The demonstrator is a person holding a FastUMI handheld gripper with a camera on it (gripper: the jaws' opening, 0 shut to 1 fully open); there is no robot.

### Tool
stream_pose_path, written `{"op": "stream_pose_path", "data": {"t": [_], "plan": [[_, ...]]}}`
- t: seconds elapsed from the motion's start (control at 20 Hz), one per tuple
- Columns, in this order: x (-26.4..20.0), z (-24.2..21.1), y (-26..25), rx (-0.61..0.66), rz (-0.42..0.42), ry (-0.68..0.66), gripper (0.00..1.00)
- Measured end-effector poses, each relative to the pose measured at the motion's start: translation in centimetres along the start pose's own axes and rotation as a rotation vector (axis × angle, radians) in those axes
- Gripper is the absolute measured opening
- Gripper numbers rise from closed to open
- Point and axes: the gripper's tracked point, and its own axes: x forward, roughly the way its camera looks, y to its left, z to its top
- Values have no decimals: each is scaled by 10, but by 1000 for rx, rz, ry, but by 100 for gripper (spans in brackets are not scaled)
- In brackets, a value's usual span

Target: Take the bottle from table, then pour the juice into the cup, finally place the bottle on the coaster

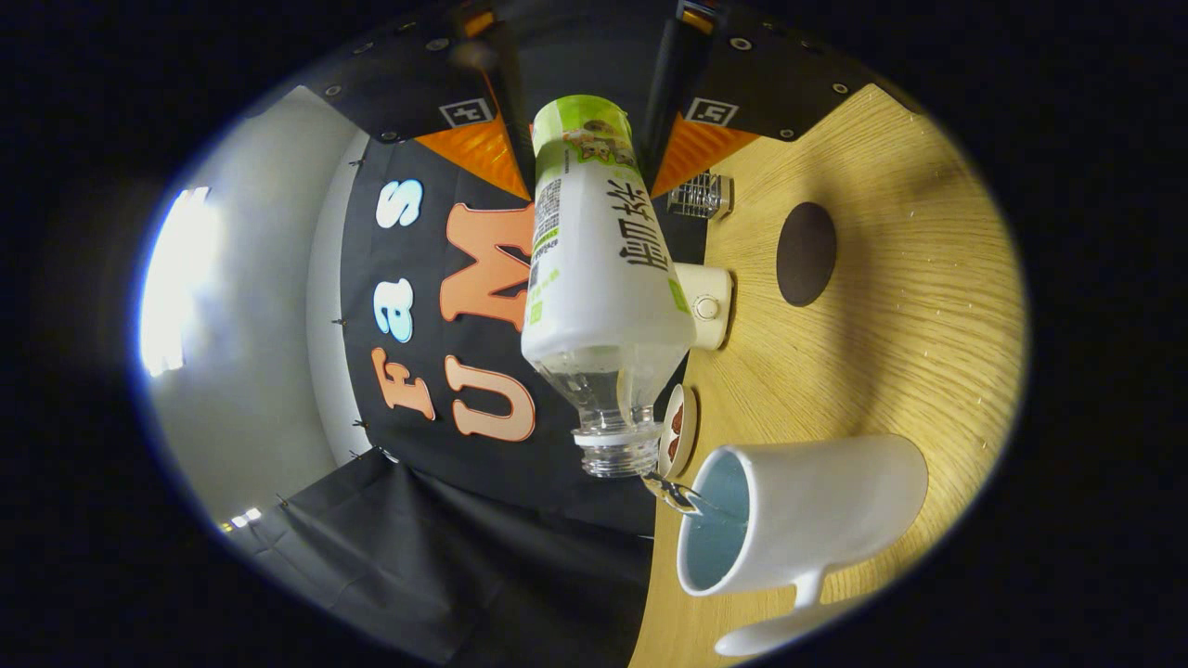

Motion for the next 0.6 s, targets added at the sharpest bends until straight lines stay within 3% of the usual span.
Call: {"op": "stream_pose_path", "data": {"t": [0.6], "plan": [[0, 2, -3, -40, -12, -23, 60]]}}
